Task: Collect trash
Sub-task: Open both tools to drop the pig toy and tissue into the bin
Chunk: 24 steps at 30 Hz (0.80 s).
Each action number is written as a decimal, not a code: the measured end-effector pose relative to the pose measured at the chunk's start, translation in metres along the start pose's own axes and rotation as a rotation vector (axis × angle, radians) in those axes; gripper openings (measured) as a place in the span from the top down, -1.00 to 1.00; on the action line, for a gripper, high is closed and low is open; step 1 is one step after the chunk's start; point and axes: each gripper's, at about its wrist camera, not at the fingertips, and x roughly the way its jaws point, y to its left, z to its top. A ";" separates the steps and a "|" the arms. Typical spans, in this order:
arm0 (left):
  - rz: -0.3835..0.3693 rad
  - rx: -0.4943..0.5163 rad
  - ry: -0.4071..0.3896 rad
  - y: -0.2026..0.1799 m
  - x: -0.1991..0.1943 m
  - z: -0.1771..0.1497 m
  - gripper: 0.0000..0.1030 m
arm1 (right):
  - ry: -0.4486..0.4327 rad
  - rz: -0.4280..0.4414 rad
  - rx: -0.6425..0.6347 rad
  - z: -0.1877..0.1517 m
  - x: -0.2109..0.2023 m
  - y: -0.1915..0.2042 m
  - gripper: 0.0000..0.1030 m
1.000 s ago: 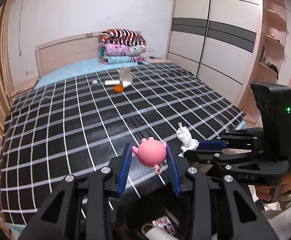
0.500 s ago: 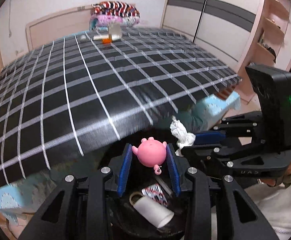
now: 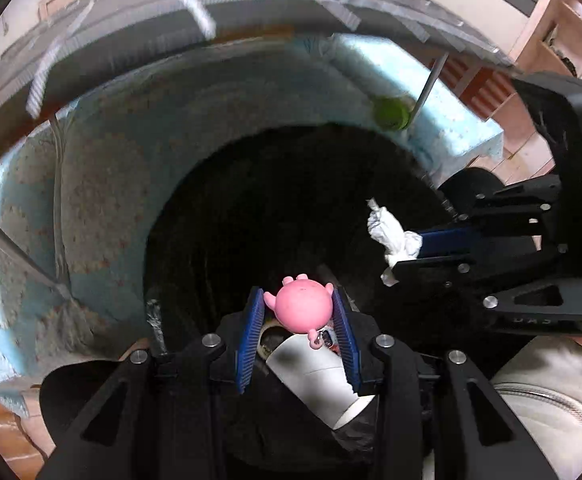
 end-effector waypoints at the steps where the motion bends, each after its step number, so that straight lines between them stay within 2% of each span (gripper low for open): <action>1: 0.003 -0.004 0.008 0.000 0.006 0.000 0.34 | 0.009 -0.001 0.000 0.000 0.004 0.000 0.56; 5: 0.037 -0.001 0.028 0.004 0.015 0.000 0.34 | 0.045 -0.015 0.000 0.004 0.017 -0.003 0.55; 11: 0.025 -0.012 0.037 0.007 0.018 0.000 0.34 | 0.049 -0.024 0.019 0.005 0.021 -0.008 0.53; 16: 0.006 -0.033 0.018 0.008 0.013 0.002 0.30 | 0.033 -0.024 0.029 0.005 0.017 -0.010 0.29; 19: 0.000 -0.036 0.006 0.007 0.009 0.003 0.18 | 0.027 -0.025 0.031 0.006 0.015 -0.010 0.27; 24: -0.008 -0.037 -0.037 0.005 -0.010 0.006 0.17 | 0.005 -0.027 0.023 0.007 0.006 -0.009 0.27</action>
